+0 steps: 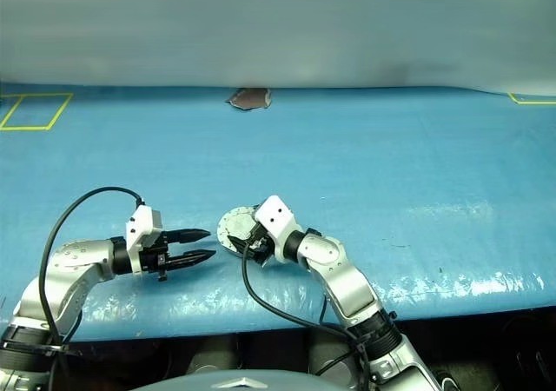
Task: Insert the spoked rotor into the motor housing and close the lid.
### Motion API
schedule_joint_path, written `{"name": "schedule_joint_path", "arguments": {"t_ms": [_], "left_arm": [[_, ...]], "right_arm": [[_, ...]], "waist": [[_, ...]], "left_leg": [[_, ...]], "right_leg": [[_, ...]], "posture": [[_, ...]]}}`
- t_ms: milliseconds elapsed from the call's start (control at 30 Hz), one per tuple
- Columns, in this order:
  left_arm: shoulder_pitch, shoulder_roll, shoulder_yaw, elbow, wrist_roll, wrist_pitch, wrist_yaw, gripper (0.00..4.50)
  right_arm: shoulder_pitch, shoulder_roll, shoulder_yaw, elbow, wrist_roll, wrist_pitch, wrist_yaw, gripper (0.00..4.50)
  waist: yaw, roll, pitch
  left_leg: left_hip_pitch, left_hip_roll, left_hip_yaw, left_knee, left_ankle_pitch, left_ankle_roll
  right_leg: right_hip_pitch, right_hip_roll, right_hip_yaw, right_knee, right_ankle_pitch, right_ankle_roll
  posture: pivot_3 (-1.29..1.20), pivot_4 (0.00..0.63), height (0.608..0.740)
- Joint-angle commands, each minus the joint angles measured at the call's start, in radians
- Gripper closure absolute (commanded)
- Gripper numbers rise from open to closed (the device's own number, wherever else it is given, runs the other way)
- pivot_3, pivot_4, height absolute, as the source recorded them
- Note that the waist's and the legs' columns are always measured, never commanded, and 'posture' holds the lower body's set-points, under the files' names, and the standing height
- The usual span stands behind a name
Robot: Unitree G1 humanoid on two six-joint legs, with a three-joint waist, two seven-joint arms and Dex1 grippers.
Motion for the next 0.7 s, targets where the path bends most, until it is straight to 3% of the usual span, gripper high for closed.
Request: {"name": "schedule_joint_path", "arguments": {"t_ms": [33, 467, 667, 700], "left_arm": [[0.008, 0.002, 0.034, -0.009, -0.001, -0.024, 0.010, 2.11], [0.018, -0.041, 0.048, 0.021, -0.018, -0.026, 0.025, 2.11], [0.021, -0.052, 0.057, 0.037, -0.019, -0.025, 0.020, 2.11], [0.021, -0.053, 0.057, 0.042, -0.017, -0.029, 0.019, 2.11]], "right_arm": [[0.006, 0.006, 0.016, 0.001, -0.012, -0.016, -0.002, 0.03], [0.008, 0.002, 0.031, 0.022, -0.050, -0.033, -0.019, 0.03], [0.008, 0.001, 0.032, 0.028, -0.056, -0.034, -0.022, 1.49], [0.007, 0.000, 0.033, 0.027, -0.059, -0.033, -0.023, 1.49]], "waist": [[0.000, 0.000, 0.000], [0.000, 0.000, 0.000], [0.000, 0.000, 0.000], [0.000, 0.000, 0.000]], "left_leg": [[0.000, 0.000, 0.000, 0.000, 0.000, 0.000], [0.000, 0.000, 0.000, 0.000, 0.000, 0.000], [0.000, 0.000, 0.000, 0.000, 0.000, 0.000], [0.000, 0.000, 0.000, 0.000, 0.000, 0.000]], "right_leg": [[0.000, 0.000, 0.000, 0.000, 0.000, 0.000], [0.000, 0.000, 0.000, 0.000, 0.000, 0.000], [0.001, 0.000, 0.000, 0.000, 0.000, 0.000], [0.001, 0.000, 0.000, 0.000, 0.000, 0.000]], "posture": [[0.00, 0.150, 0.740], [0.00, 0.150, 0.740], [0.00, 0.150, 0.740], [0.00, 0.150, 0.740]]}}
